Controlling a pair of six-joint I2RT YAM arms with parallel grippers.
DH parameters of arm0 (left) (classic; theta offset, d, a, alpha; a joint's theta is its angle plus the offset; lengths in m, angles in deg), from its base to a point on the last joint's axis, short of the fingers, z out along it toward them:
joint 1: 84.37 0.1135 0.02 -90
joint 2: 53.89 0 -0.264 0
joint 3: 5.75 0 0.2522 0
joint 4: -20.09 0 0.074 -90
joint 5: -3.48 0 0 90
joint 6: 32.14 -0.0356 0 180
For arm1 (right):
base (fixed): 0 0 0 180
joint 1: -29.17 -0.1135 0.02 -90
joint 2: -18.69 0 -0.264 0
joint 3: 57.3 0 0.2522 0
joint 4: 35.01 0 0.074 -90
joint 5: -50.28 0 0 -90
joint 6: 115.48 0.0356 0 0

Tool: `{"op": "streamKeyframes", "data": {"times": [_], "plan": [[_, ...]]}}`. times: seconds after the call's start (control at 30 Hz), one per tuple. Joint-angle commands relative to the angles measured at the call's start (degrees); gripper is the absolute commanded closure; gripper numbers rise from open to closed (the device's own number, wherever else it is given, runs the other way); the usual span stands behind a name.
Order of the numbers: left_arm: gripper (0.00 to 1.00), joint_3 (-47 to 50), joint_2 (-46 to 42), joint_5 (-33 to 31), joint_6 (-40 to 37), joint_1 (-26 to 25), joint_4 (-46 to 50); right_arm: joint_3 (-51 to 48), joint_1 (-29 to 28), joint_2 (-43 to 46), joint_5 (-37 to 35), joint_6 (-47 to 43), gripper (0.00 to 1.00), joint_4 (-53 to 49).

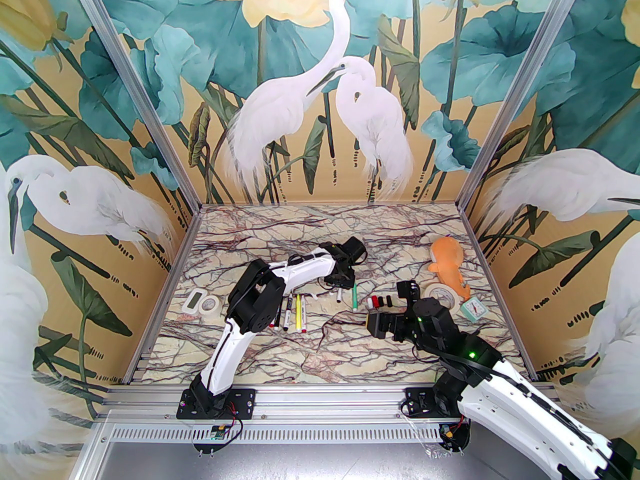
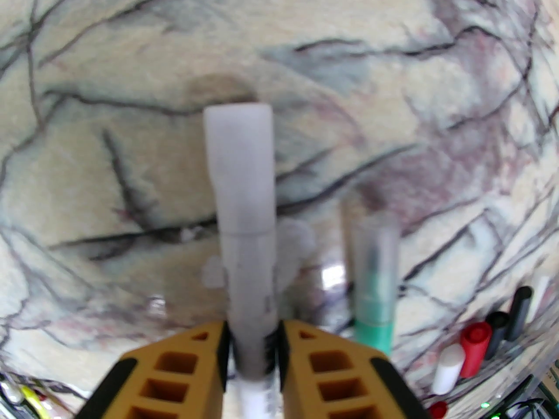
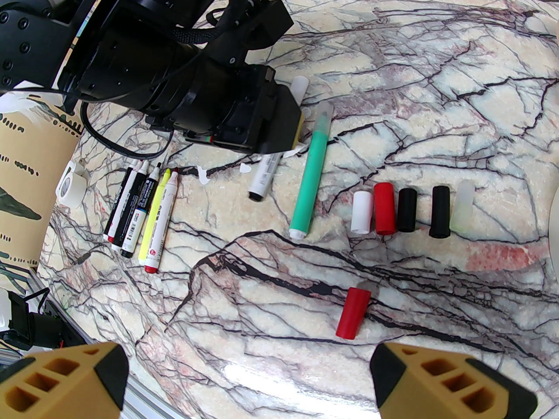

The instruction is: Open the pen caps

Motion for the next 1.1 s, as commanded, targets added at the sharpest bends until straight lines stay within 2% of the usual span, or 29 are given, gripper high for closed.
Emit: {"op": "streamKeyframes", "data": {"times": [0.0, 0.17, 0.33, 0.57, 0.7, 0.87, 1.07], "plan": [[0.74, -0.67, 2.51, -4.52, -1.85, 0.33, 5.61, -0.42, 0.28, -0.17, -0.60, 0.77, 0.00, 1.08], [0.81, 1.91, 0.70, -5.12, -1.45, 0.38, 1.46, -0.05, 0.20, -1.39, -0.35, 0.61, 0.00, 1.56], [0.83, 7.91, -9.05, -1.79, -3.63, 0.56, -6.11, 0.04, 0.68, -2.88, 2.05, 3.11, 0.02, 4.34], [0.82, 26.91, -26.43, 10.58, -6.05, 2.49, -21.40, 0.34, 3.63, -7.00, 9.10, 9.15, 0.07, 12.62], [0.82, 37.15, -34.75, 19.52, -6.93, 2.50, -29.32, 1.36, 7.23, -10.78, 15.01, 11.85, 0.15, 17.47], [0.83, 47.11, -42.23, 27.77, -6.19, 2.42, -37.58, 4.75, 10.88, -16.50, 19.99, 12.52, 0.29, 21.33], [0.84, 53.73, -46.70, 35.84, -5.19, 2.09, -44.32, 10.73, 11.54, -24.90, 22.78, 10.80, 0.36, 22.54]]}}
